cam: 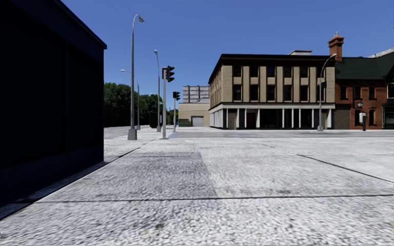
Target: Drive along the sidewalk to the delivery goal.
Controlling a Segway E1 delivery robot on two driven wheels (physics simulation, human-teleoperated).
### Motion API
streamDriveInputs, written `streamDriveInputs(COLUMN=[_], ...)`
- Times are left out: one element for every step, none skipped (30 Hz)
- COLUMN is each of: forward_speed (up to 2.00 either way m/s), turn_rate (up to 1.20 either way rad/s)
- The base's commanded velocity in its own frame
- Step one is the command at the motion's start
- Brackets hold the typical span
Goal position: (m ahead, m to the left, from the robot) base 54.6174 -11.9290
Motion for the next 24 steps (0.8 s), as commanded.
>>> streamDriveInputs(forward_speed=[2.00,2.00,2.00,2.00,2.00,2.00,2.00,2.00,2.00,2.00,2.00,2.00,2.00,2.00,2.00,2.00,2.00,2.00,2.00,2.00,2.00,2.00,2.00,2.00], turn_rate=[0.00,0.00,0.00,0.00,0.00,0.00,0.00,0.00,0.00,0.00,0.00,0.00,0.00,0.00,0.00,0.00,0.00,0.00,0.00,0.00,0.00,0.00,0.00,0.00])
